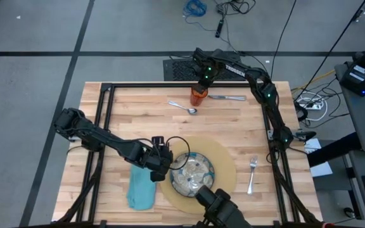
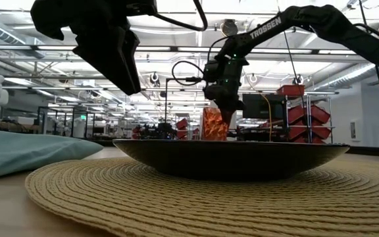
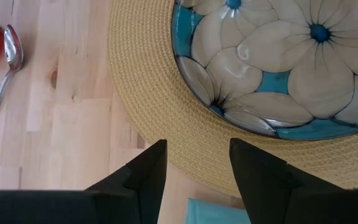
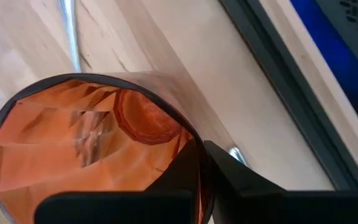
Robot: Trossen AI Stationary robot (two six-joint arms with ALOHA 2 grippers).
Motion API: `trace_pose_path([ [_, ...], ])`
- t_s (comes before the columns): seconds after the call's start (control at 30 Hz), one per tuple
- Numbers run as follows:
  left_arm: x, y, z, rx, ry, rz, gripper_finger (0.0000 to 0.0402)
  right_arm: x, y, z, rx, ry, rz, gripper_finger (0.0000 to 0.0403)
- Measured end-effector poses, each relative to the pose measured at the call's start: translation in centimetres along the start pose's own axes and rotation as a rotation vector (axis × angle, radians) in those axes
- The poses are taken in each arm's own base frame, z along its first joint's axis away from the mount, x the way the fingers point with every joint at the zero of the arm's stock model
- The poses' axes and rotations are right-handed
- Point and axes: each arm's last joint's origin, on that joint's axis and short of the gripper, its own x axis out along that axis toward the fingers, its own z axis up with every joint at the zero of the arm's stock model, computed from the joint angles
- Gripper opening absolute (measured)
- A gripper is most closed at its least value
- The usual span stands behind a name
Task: Set table place
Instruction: Move the dark brown glass to the top center of the table, then put the silver fork on the blue napkin
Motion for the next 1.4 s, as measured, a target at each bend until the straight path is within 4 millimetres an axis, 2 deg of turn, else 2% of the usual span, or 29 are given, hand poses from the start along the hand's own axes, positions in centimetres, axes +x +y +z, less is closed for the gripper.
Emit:
trace_pose_path([
  [0.33, 0.1, 0.2, 0.1, -0.006, -0.003, 0.002, 0.0161, -0.1, 0.1, 0.2, -0.014, -0.026, -0.004, 0.0021],
  [0.7, 0.1, 0.2, 0.1, -0.008, -0.003, 0.002, 0.0161, -0.2, 0.3, 0.3, -0.019, -0.036, -0.001, 0.0118],
  [0.8, 0.1, 0.2, 0.1, -0.008, -0.002, 0.002, 0.0161, -0.8, 0.3, 0.5, -0.020, -0.048, -0.003, 0.0136],
  [1.0, 0.1, 0.2, 0.1, 0.008, -0.003, 0.003, 0.0161, -5.0, 1.3, 1.6, -0.038, -0.151, 0.007, 0.0149],
  [1.1, 0.1, 0.2, 0.1, 0.008, -0.002, 0.003, 0.0161, -7.2, 1.9, 1.1, -0.019, -0.134, 0.010, 0.0150],
  [1.2, 0.2, 0.2, -0.1, 0.006, 0.008, 0.006, 0.0161, -8.6, 2.6, -1.1, 0.031, -0.024, -0.002, 0.0150],
  [1.27, 0.4, 0.3, -0.4, 0.002, 0.016, 0.026, 0.0161, -9.9, 3.4, -3.0, 0.071, 0.050, -0.086, 0.0150],
  [1.33, 0.7, 0.4, -0.8, -0.005, 0.022, 0.048, 0.0161, -11.6, 4.5, -5.0, 0.084, 0.053, -0.156, 0.0150],
  [1.4, 1.1, 0.5, -1.3, -0.002, 0.034, 0.072, 0.0161, -13.7, 5.9, -7.3, 0.097, -0.030, -0.193, 0.0150],
])
